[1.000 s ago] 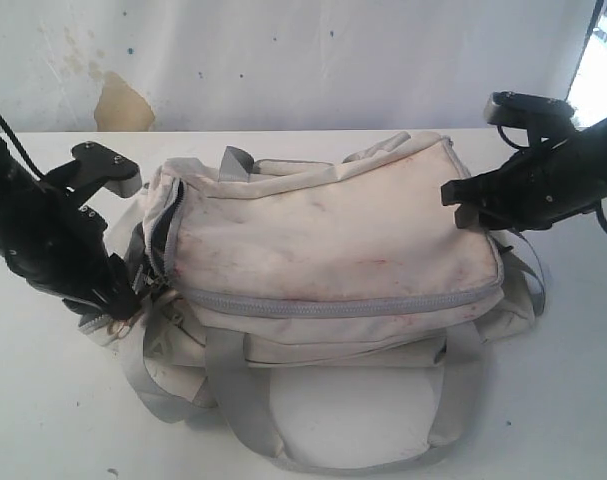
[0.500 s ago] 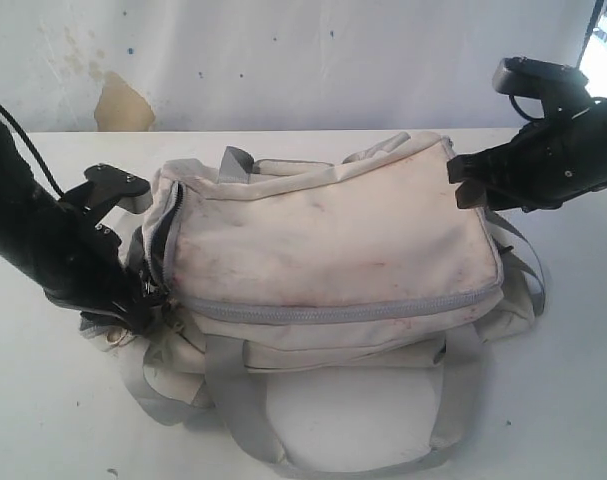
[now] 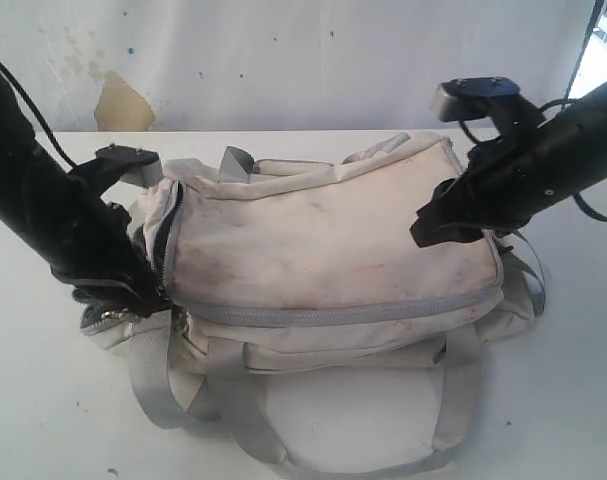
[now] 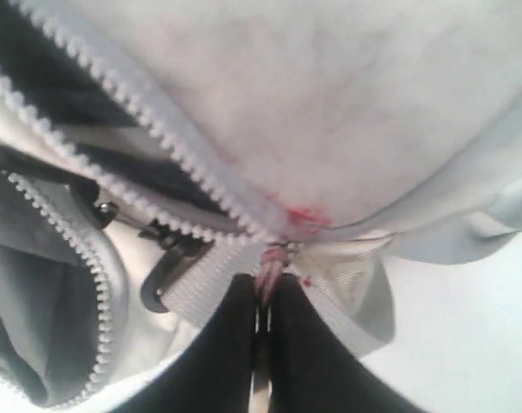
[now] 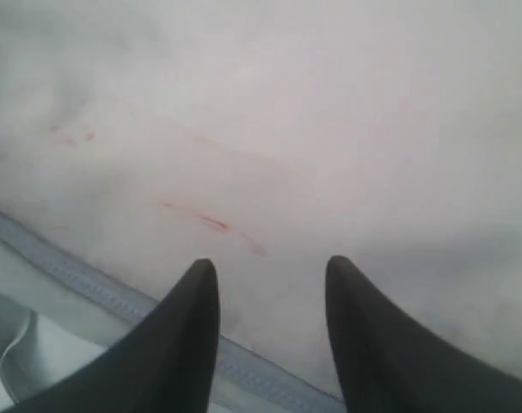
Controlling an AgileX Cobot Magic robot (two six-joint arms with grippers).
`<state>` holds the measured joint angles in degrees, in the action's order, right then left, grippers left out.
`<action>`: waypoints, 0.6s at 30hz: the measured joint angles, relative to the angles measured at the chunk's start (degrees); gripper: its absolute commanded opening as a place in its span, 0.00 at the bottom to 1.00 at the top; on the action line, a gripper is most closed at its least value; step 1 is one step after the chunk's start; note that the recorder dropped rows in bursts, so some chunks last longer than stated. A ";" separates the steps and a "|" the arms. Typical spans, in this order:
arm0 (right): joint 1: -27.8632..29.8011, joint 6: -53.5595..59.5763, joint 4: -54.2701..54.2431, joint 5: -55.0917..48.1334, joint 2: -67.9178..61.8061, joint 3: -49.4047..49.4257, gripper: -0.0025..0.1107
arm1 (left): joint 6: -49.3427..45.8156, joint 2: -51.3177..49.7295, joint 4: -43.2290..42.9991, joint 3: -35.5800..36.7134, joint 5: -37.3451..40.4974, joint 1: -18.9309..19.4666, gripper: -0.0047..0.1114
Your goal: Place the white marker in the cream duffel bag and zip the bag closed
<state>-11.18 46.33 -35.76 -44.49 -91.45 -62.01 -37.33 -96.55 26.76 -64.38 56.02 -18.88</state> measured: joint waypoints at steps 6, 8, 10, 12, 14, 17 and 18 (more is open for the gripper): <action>-7.26 9.12 -0.70 -0.27 0.00 0.00 0.36 | 0.18 0.00 3.42 -6.64 10.89 0.00 0.04; -9.49 11.12 -2.15 0.77 0.00 0.00 0.36 | 0.21 0.00 3.55 -8.82 12.84 0.00 0.04; -11.54 11.77 -4.12 1.59 0.00 0.00 0.42 | 0.21 -0.03 3.26 -10.49 13.20 0.00 0.04; -13.35 11.87 -5.34 2.42 0.00 0.00 0.53 | 0.48 -0.03 2.01 -12.05 13.20 0.00 0.04; -14.05 11.87 -5.55 2.94 0.00 0.00 0.57 | 4.07 -0.03 0.91 -12.58 12.70 0.00 0.04; -14.59 11.87 -5.70 3.16 -0.11 0.00 0.57 | 7.20 -0.03 0.90 -12.58 12.20 0.23 0.04; -14.72 11.87 -5.69 3.16 -0.11 0.00 0.57 | 8.72 -0.03 1.15 -12.58 12.10 0.64 0.04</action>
<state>-25.90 58.19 -41.46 -41.32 -91.55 -62.01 -28.61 -96.57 27.91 -76.96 68.12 -18.24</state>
